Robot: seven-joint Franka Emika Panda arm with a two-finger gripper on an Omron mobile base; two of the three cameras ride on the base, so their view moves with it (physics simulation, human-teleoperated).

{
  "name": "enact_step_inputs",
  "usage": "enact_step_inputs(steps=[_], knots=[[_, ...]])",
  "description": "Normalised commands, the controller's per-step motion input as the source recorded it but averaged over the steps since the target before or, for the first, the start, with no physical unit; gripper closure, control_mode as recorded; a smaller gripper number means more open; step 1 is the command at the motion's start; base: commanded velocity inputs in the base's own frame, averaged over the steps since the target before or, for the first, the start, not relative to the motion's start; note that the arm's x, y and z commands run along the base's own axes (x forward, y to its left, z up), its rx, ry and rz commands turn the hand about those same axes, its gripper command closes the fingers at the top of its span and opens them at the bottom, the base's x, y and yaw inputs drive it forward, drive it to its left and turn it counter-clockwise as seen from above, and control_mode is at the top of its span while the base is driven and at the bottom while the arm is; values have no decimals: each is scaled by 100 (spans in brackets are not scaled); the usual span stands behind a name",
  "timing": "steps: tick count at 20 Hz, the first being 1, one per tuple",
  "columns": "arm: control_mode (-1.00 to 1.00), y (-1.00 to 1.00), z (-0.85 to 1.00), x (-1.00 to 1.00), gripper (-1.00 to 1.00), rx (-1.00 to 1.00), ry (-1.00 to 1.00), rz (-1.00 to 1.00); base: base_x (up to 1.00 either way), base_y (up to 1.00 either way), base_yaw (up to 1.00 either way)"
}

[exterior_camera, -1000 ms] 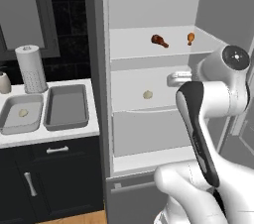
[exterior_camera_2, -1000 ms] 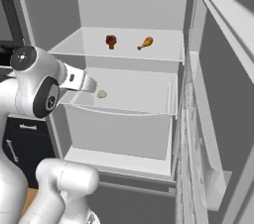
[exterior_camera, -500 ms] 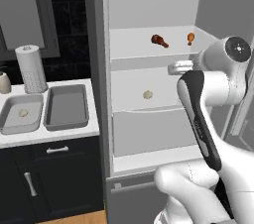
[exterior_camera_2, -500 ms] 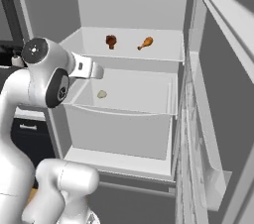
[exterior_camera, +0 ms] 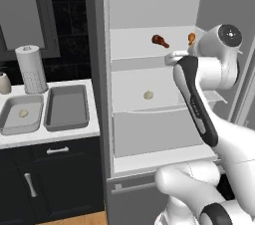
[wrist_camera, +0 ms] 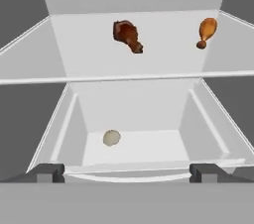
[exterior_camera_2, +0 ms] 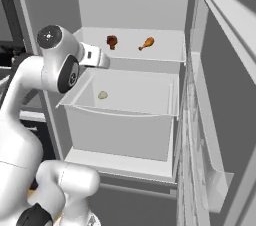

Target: Place one garlic and one chicken drumstick in each tupperware on the nearby counter, to pack two identical lunches.

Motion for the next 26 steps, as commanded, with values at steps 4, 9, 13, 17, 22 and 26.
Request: enact_step_inputs(steps=[4, 9, 13, 17, 22, 26], knots=[[-100, -10, 13, 48, -100, -1, 0, 5, 0, 0, 0], [-100, -2, 17, 34, -100, 0, 0, 6, 0, 0, 0], [-100, -3, 2, 45, -100, 0, 0, 5, 0, 0, 0], [-100, -14, 0, 47, -100, 0, 0, 0, 0, 0, 0], [-100, -8, 0, 40, -100, 0, 1, 1, 0, 0, 0], [-100, 0, -2, 45, -100, 0, 1, 0, 0, 0, 0]])
